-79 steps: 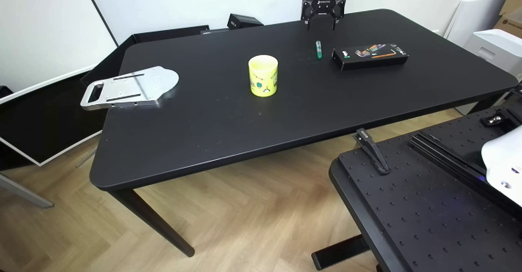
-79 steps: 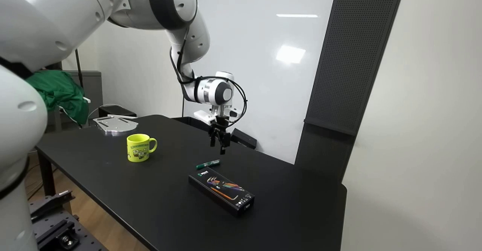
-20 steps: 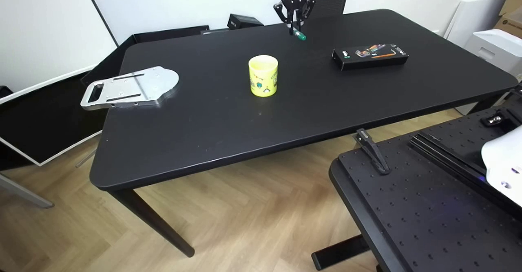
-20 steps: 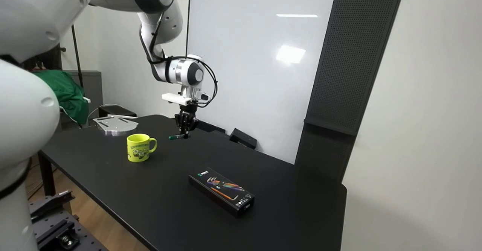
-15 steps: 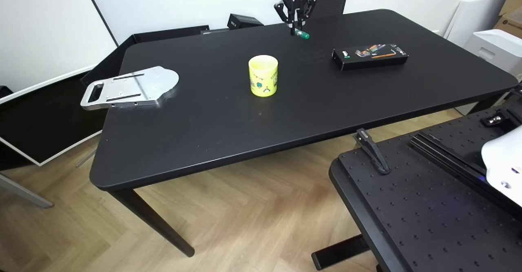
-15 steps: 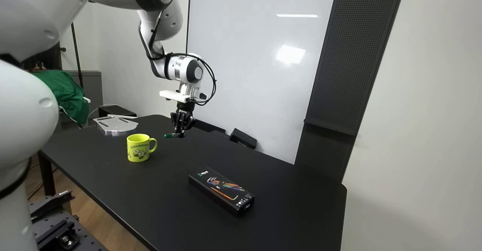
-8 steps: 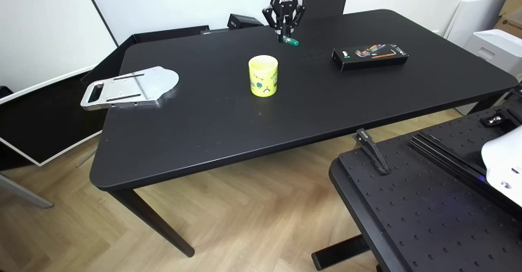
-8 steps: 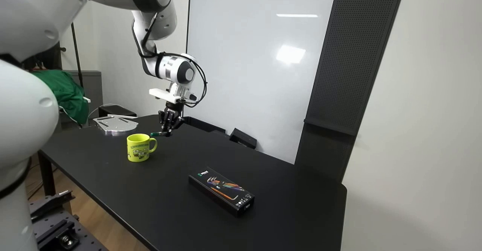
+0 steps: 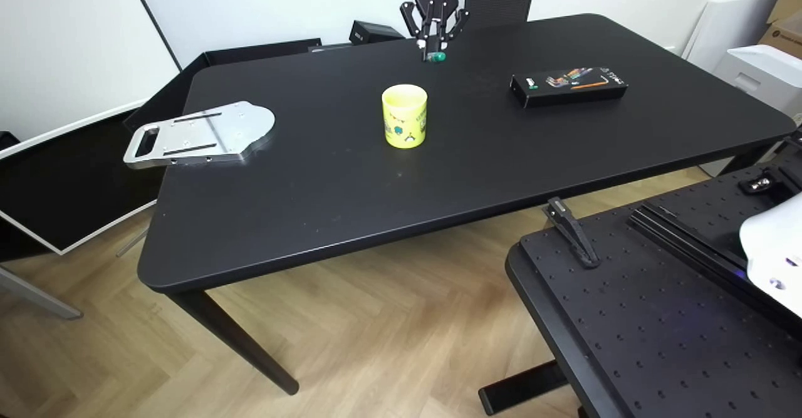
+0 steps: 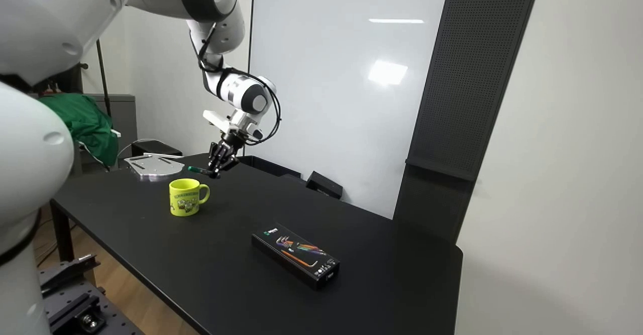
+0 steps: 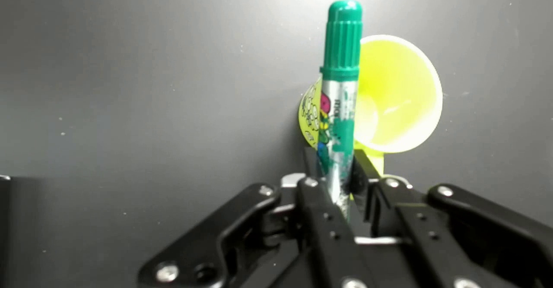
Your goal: Put the marker in the green cup
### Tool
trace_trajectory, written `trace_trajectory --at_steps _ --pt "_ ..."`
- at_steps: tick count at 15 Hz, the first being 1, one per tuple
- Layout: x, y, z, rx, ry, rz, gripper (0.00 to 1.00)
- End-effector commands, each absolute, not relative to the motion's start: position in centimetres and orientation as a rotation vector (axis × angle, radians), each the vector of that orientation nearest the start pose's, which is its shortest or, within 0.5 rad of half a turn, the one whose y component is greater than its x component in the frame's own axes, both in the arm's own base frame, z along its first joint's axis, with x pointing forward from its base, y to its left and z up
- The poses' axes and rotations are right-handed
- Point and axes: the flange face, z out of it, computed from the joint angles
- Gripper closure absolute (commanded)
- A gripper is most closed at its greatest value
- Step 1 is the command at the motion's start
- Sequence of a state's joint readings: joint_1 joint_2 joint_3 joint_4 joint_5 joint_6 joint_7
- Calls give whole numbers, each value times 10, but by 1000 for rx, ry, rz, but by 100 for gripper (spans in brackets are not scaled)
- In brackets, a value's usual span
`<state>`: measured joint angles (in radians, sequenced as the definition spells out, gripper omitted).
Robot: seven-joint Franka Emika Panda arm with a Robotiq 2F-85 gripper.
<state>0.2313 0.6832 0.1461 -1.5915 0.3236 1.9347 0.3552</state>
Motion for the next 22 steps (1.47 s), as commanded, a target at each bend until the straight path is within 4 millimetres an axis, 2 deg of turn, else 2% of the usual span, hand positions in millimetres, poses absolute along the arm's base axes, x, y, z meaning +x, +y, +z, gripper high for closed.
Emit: trace_trajectory --at_steps 1,5,12,15,22 --pt "635 232 227 -2774 469 779 95" --pt "644 219 220 -2685 639 990 95" --pt "638 236 210 -2372 737 1405 95" --pt "641 247 203 -2270 744 1449 95" --pt "644 272 164 -2144 799 1514 95"
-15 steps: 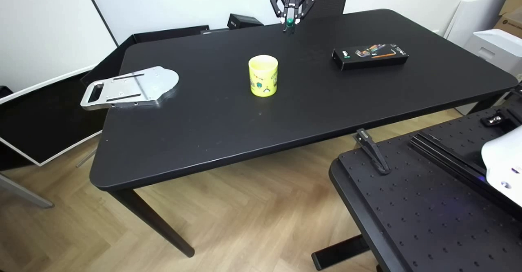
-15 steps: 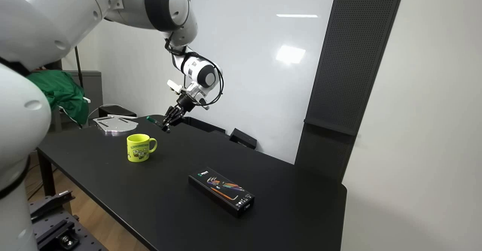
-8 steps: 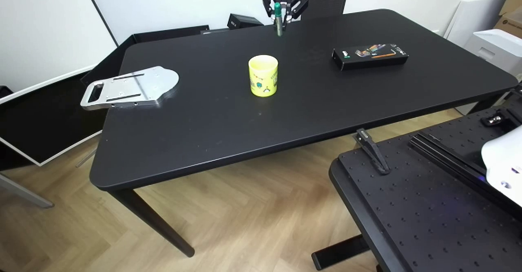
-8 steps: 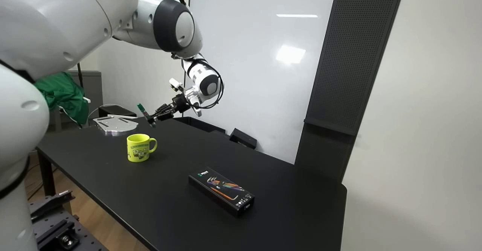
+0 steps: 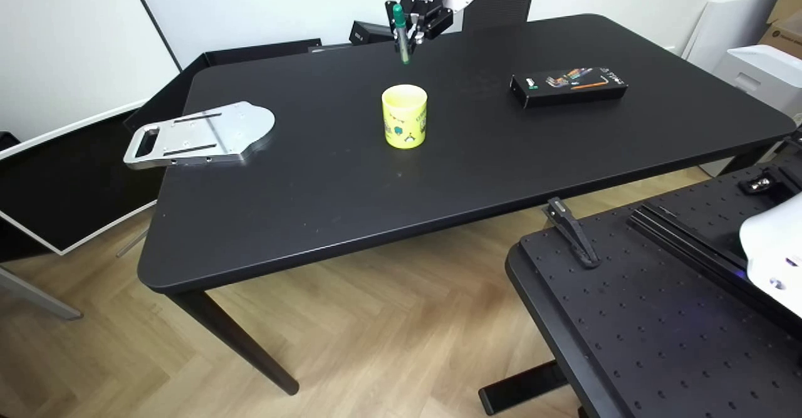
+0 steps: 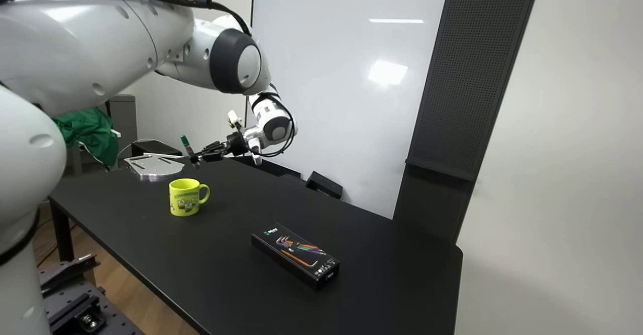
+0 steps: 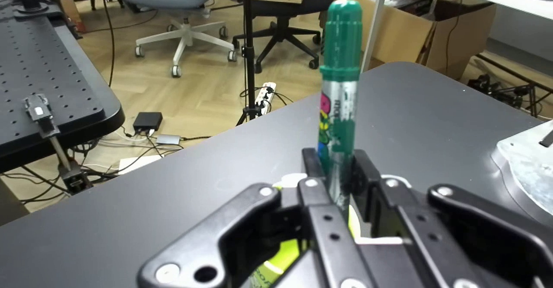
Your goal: Put the marker in the green cup
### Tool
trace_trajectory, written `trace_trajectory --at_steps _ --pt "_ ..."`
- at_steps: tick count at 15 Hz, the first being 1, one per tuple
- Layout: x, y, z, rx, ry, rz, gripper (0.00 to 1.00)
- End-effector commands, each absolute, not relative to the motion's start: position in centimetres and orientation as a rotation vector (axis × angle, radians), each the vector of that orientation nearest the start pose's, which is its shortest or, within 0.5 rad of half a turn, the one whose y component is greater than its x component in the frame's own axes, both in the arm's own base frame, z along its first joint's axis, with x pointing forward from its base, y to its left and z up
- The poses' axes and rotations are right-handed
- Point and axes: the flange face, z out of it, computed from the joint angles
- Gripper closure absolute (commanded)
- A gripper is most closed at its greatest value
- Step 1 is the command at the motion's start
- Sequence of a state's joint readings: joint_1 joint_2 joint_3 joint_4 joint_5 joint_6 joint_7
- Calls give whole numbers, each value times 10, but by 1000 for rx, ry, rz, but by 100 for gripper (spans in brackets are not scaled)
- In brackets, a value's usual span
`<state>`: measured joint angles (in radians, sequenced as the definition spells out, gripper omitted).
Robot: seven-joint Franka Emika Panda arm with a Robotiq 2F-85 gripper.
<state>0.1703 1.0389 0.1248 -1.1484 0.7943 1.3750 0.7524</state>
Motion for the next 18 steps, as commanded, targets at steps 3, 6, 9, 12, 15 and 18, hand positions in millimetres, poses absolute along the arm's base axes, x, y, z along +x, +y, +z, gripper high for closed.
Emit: trace_trajectory --at_steps 3,6,9,12,15,18 --pt "640 283 149 -2111 809 1561 95" --pt "635 288 134 -2096 822 1594 95" --pt "635 286 122 -2098 838 1587 95" --pt "633 284 116 -2110 831 1602 52" --pt "635 282 119 -2111 829 1603 32" --pt "636 281 122 -2112 823 1607 12"
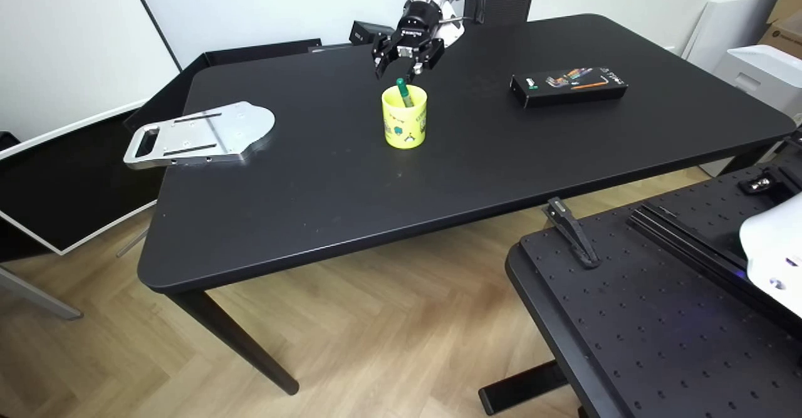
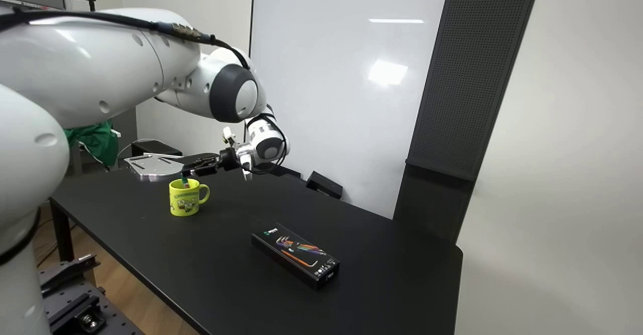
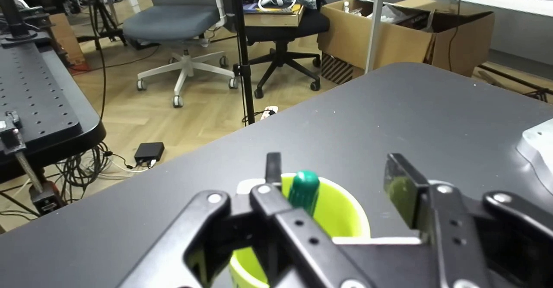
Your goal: Put the marker in the green cup
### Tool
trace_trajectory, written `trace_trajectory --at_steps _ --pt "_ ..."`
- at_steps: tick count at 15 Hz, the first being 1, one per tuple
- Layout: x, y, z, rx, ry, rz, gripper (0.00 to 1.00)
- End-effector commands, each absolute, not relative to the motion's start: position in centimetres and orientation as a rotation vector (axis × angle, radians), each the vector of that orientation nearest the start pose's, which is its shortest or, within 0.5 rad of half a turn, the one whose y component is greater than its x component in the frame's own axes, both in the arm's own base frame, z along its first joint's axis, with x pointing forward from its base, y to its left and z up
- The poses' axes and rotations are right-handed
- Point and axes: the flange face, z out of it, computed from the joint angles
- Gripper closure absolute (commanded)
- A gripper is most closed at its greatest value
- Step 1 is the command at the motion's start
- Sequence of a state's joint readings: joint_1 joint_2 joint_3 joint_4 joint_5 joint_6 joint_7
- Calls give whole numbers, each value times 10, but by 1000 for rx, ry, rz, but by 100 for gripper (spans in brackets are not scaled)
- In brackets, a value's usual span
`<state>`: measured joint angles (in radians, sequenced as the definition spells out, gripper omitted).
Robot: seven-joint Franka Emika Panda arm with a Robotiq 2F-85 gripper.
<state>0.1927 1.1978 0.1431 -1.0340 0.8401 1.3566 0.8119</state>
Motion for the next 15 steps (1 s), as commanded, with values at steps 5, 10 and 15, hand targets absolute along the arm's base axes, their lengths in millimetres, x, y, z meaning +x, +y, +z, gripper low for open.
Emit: trace_trajectory --at_steps 5,10,15 --pt "638 279 136 -2219 751 1549 0" --pt "644 272 132 -2255 734 1469 0" --pt "645 270 135 -2272 728 1455 0"
